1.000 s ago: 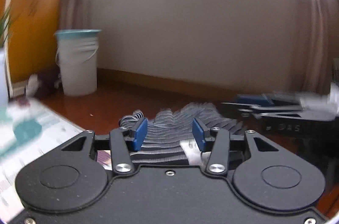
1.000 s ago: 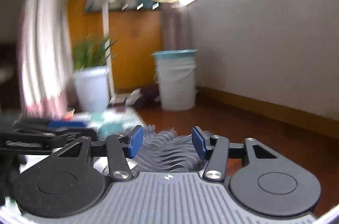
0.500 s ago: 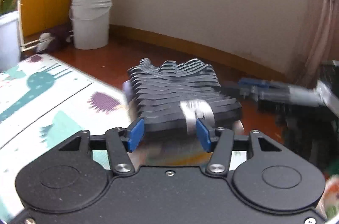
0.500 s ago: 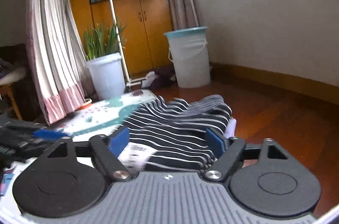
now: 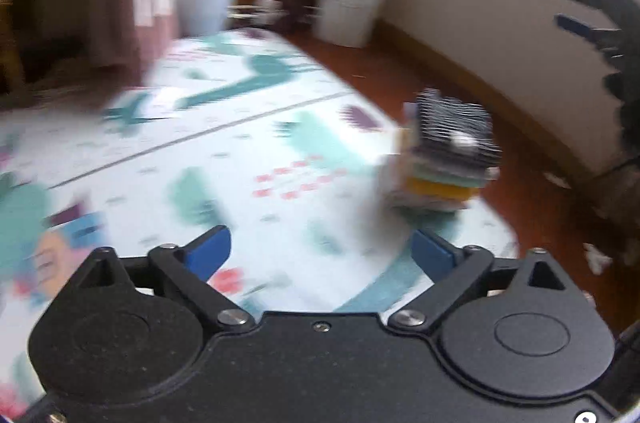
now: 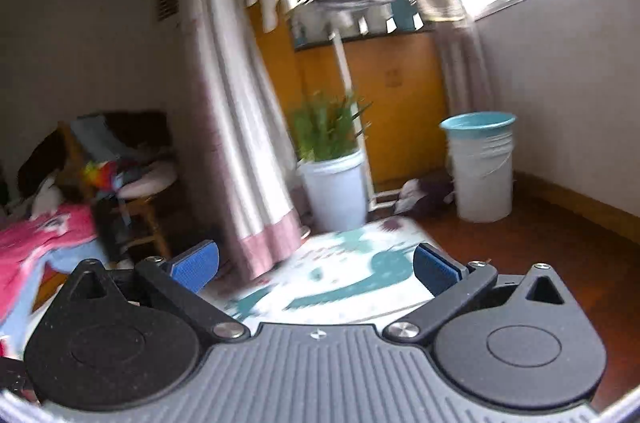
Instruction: Fold clothes
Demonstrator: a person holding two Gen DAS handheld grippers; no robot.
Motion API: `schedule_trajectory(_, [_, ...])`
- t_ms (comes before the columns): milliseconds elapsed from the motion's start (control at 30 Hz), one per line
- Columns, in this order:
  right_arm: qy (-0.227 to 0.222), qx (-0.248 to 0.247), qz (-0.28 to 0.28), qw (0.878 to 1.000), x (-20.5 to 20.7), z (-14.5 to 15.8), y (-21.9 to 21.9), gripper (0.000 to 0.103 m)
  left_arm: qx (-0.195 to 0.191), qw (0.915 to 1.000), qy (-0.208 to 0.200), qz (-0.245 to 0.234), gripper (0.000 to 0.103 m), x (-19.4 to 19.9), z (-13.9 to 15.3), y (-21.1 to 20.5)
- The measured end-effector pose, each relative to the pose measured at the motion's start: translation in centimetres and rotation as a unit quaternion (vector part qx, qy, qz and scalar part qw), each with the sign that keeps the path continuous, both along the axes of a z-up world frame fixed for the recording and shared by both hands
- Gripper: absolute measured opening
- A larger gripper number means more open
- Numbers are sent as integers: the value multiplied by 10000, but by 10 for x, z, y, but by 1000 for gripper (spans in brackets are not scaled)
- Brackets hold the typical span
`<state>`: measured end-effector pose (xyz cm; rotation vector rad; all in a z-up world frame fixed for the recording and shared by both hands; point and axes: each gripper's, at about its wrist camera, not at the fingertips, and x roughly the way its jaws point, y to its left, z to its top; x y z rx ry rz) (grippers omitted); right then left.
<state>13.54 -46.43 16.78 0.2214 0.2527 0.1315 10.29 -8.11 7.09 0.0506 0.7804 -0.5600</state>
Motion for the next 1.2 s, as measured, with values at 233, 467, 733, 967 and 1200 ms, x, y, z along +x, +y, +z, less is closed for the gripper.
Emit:
schedule_trajectory(233, [1978, 732, 983, 9726, -49, -24, 119, 103, -252, 9944, -112, 1024, 103, -68, 24, 74])
schedule_trajectory(467, [2724, 458, 984, 9560, -82, -70, 191, 103, 268, 9826, -185, 1829, 103, -103, 19, 80])
schedule_trajectory(733, [2942, -324, 830, 9516, -111, -116, 217, 103, 537, 9766, -276, 2063, 103, -124, -3, 83])
schedule_trajectory(967, [2916, -767, 683, 9510, -106, -128, 241, 103, 632, 9682, 1, 2421, 103, -113, -20, 88])
schedule_trajectory(1200, [2906, -1068, 719, 9482, -110, -133, 262, 103, 686, 9681, 232, 2401, 103, -112, -23, 87])
